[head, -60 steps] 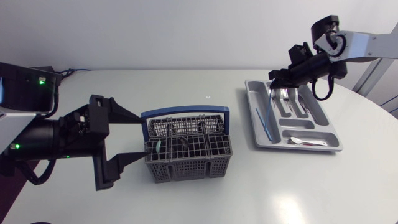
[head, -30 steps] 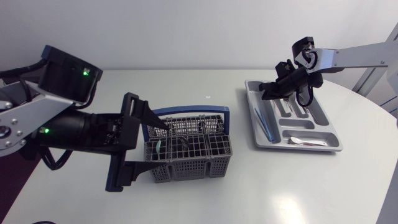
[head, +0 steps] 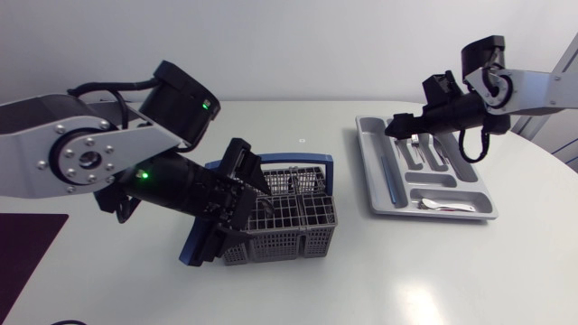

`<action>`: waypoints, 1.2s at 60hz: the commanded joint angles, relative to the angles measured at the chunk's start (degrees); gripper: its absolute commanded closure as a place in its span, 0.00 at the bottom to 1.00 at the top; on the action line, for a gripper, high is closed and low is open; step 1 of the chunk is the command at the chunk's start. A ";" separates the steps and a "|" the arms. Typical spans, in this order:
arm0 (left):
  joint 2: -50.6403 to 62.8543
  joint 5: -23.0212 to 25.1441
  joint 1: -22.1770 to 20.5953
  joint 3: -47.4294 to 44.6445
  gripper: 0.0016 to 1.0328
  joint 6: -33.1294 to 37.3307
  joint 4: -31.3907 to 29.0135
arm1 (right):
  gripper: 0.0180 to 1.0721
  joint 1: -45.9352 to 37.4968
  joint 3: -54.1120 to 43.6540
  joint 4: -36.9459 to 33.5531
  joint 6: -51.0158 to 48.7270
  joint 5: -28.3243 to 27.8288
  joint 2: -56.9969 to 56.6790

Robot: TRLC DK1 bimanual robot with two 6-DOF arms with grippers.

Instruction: Unload the cutlery basket into the drawer organizer.

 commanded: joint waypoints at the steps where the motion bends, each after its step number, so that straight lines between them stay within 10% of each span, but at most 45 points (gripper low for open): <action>1: 2.59 -2.44 -1.38 2.49 0.09 4.60 -0.70 | 0.09 -0.51 -7.52 2.39 -3.69 -0.42 -5.35; 72: 12.79 -13.61 -3.57 12.68 0.59 13.74 -7.37 | 0.09 -0.42 -37.49 13.99 -15.47 0.20 -36.73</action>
